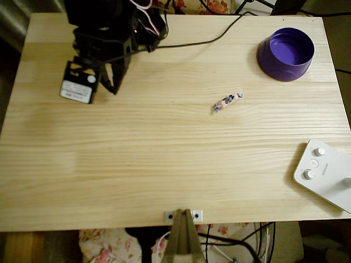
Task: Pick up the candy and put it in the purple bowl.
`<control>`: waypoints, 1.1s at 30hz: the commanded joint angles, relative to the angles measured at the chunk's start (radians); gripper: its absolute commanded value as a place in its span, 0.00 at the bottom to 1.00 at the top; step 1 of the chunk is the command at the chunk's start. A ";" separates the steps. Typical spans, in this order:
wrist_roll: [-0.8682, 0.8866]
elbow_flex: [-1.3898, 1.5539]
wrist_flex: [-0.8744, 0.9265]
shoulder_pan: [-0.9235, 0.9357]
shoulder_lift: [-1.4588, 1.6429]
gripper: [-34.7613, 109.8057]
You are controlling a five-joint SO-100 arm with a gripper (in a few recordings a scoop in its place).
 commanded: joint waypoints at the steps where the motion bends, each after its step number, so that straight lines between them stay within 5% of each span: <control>1: 0.009 -0.011 0.002 0.012 0.012 0.24; 33: -0.032 -0.011 0.000 -0.031 0.012 0.24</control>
